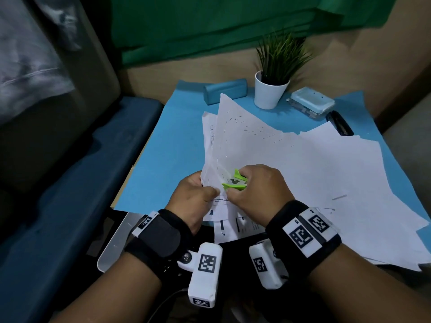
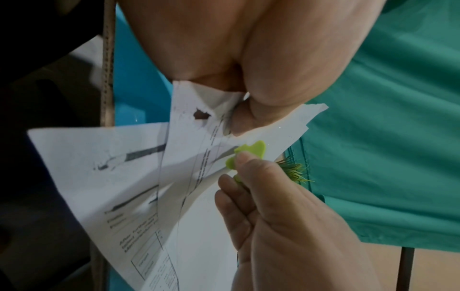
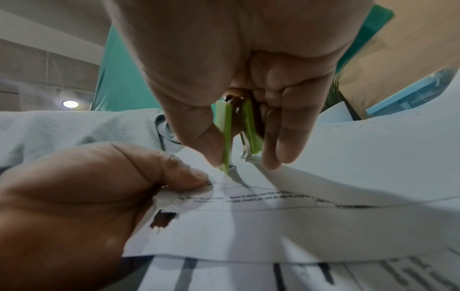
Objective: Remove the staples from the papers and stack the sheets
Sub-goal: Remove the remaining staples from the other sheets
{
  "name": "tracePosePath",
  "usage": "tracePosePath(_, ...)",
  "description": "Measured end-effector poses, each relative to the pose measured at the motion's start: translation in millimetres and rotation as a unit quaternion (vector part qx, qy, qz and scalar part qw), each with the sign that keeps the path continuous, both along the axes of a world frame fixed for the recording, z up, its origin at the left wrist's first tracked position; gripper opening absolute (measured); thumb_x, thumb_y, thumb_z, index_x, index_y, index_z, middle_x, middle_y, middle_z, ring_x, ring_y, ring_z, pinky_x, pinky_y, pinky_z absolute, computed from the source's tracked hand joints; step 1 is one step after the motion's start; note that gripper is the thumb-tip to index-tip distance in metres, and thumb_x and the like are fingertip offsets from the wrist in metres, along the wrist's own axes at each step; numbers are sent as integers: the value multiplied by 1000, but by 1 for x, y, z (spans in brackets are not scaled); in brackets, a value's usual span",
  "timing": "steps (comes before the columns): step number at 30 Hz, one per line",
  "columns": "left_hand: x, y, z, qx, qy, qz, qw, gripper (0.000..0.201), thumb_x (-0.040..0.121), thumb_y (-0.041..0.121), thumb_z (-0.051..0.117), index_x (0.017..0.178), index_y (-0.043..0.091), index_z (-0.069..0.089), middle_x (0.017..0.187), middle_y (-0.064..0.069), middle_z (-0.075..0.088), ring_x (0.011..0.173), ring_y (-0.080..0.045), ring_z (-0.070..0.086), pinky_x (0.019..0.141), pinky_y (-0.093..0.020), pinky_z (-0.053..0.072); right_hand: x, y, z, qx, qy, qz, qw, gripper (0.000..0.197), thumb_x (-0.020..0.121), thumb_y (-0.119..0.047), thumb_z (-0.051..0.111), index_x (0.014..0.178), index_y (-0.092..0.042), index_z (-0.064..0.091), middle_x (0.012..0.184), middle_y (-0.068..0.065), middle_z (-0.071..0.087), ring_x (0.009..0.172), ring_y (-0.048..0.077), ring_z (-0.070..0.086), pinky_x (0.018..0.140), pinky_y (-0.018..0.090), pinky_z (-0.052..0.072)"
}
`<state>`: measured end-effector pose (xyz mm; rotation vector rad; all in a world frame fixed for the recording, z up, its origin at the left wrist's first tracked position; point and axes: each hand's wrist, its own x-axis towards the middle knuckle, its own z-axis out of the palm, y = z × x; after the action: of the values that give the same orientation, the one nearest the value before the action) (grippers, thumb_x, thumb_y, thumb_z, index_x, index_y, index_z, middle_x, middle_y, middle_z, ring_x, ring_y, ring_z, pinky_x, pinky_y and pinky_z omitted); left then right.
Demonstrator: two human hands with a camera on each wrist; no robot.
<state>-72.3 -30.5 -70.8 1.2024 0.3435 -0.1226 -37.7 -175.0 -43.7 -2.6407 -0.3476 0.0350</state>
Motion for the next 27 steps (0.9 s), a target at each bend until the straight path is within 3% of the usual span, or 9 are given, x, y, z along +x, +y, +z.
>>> tracePosePath(5, -2, -2, 1, 8, -1, -1, 1000, 41, 66, -9, 53, 102, -5, 72, 106, -33, 71, 102, -50, 67, 95, -58, 53, -1, -1, 0, 10, -1, 5, 1000, 38, 73, -42, 68, 61, -19, 41, 68, -2, 48, 69, 22, 45, 62, 28, 29)
tracePosePath(10, -4, -2, 3, -2, 4, -4, 1000, 37, 77, -20, 48, 104, -9, 70, 106, -36, 69, 95, -45, 67, 93, -58, 52, 0, -2, 1, 13, -1, 14, 1000, 34, 74, -41, 69, 63, -16, 48, 70, 0, 50, 71, 23, 48, 63, 32, 36)
tracePosePath(15, -3, -5, 9, -4, 8, 1, 1000, 41, 66, -10, 52, 104, -11, 68, 107, -39, 67, 91, -42, 67, 93, -62, 51, 1, -2, 5, 17, 0, 21, 1000, 29, 77, -38, 69, 67, -14, 56, 68, -1, 53, 72, 23, 52, 64, 32, 39)
tracePosePath(19, -3, -5, 9, -1, 13, 3, 1000, 39, 71, -14, 52, 106, -10, 68, 108, -39, 67, 94, -44, 67, 96, -65, 50, 3, -2, 9, 13, 16, 24, 999, 35, 78, -39, 70, 63, -16, 49, 59, -2, 45, 68, 22, 49, 61, 29, 33)
tracePosePath(23, -1, -6, 11, 7, 12, 13, 1000, 41, 69, -11, 52, 106, -9, 69, 108, -38, 67, 95, -46, 67, 95, -64, 51, 6, -2, 10, 12, 13, 22, 1000, 34, 78, -41, 70, 66, -13, 55, 61, 0, 50, 68, 23, 52, 60, 29, 33)
tracePosePath(27, -1, -9, 15, 17, 32, 23, 999, 24, 80, -12, 58, 100, -6, 70, 106, -36, 69, 90, -39, 67, 93, -59, 52, 7, 0, 8, 7, 14, 19, 1000, 34, 78, -41, 70, 66, -14, 53, 62, 1, 51, 68, 24, 51, 60, 29, 34)
